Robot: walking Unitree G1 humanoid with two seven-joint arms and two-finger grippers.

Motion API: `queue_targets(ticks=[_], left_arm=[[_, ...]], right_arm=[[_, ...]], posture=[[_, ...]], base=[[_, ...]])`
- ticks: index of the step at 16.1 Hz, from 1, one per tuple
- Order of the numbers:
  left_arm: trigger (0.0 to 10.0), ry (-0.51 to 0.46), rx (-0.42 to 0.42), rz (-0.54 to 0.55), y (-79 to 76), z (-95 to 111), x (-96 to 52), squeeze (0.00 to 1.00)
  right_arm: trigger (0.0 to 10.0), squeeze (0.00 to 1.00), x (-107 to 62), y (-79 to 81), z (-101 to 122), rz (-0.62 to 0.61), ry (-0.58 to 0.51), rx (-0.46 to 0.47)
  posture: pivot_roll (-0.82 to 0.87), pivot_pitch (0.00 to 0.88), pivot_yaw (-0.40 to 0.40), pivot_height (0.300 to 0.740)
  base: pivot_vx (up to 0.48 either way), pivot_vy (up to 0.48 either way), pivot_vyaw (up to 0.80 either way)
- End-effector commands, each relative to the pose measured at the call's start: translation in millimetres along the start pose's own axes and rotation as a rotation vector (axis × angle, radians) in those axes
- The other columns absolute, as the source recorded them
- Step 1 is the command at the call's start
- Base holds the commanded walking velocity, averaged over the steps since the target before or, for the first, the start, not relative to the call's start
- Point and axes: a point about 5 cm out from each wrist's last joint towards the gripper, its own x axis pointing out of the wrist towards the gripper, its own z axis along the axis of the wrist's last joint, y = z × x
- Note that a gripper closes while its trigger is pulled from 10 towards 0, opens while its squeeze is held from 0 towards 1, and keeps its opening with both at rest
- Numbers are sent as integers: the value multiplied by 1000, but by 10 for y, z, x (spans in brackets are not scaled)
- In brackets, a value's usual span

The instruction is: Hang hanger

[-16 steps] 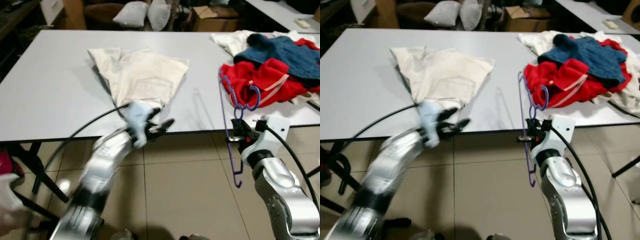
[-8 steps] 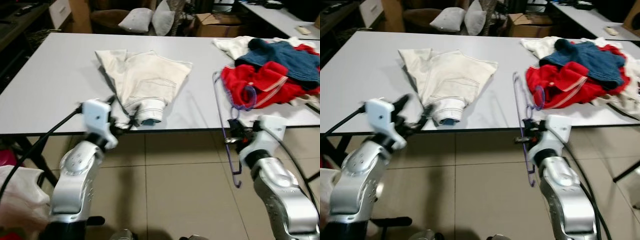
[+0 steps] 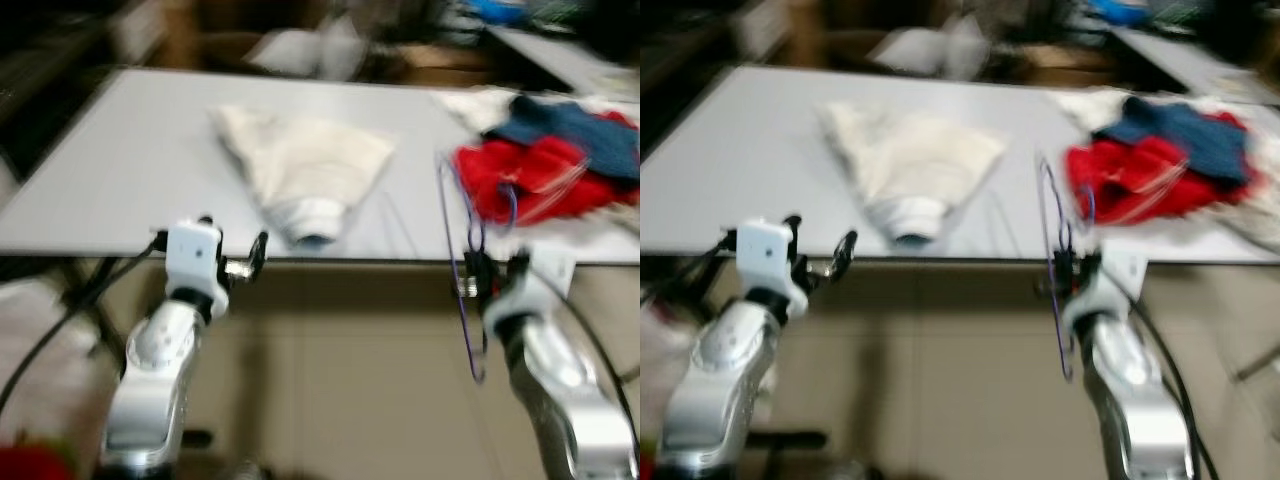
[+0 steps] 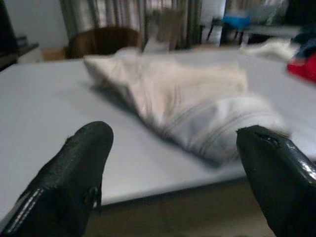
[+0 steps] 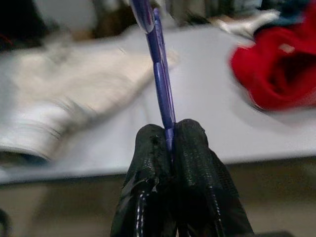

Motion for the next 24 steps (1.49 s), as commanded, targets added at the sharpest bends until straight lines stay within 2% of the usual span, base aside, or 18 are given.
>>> queue_targets(ticks=[1,4,10,13,19,20,21,22,23,24], left_arm=[[10000,-16,29,-22,-45,72,40,1000],[10000,-9,18,-11,-37,68,42,1000],[10000,-1,13,-39,-112,61,73,1000],[10000,2,18,-53,-143,60,73,1000],[10000,-8,19,-51,-156,76,129,1000],[10000,-12,27,-66,-163,76,114,1000],[10000,-24,-8,-91,-145,50,60,957],[10000,-13,17,-125,-138,45,51,894],[10000,-8,63,-173,-137,34,48,890],[10000,-24,79,-285,-143,43,24,1000]], right_arm=[[10000,0,-30,-56,-17,-26,0,18],[10000,0,-60,-15,-29,-10,-5,39],[10000,0,-95,-68,-29,-23,-8,85],[10000,0,-124,-124,-41,-43,-10,64],[10000,0,-111,-104,-26,-19,-14,58],[10000,0,-126,-122,-31,-23,-17,59],[10000,0,-157,-137,-80,-32,-7,55],[10000,0,-153,-143,-82,-24,-7,45],[10000,0,-135,-156,-69,-13,-12,40],[10000,0,-85,-192,-48,27,-5,14]], posture=[[-2,0,-33,740],[0,0,-29,740],[-12,0,-20,740],[-15,0,-19,740],[-20,0,-10,740],[-20,0,-10,740],[-15,0,-19,740],[-12,0,-21,740],[-13,0,-20,740],[-16,0,-8,740]], base=[[255,0,0],[290,0,0],[292,0,-133],[290,0,-263],[291,0,0],[289,0,0],[0,0,0],[0,0,0],[0,0,0],[0,0,0]])
